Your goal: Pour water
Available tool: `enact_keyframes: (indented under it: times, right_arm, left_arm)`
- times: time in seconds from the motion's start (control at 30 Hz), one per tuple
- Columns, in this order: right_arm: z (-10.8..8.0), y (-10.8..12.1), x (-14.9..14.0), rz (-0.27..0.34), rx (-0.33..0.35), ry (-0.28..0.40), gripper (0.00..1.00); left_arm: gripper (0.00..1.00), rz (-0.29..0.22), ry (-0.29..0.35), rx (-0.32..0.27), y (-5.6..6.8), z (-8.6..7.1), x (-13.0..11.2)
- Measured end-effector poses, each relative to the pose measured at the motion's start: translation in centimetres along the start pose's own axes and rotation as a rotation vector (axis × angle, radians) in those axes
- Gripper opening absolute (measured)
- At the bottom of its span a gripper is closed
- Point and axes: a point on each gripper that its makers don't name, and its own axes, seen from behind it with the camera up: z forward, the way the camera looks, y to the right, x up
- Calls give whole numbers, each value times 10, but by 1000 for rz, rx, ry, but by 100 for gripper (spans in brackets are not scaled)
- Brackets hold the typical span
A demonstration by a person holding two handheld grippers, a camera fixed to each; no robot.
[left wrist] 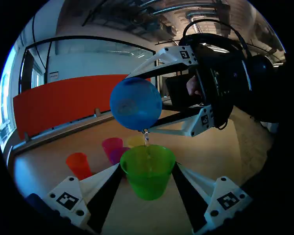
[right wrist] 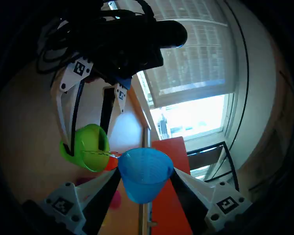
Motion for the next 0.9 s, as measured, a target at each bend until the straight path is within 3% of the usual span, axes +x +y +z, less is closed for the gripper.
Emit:
enact_keyframes:
  times: [0.9]
  right_arm:
    - [-3, -3, 6, -49, 0, -4, 91]
  left_arm:
    - [86, -4, 2, 0, 0, -1, 0]
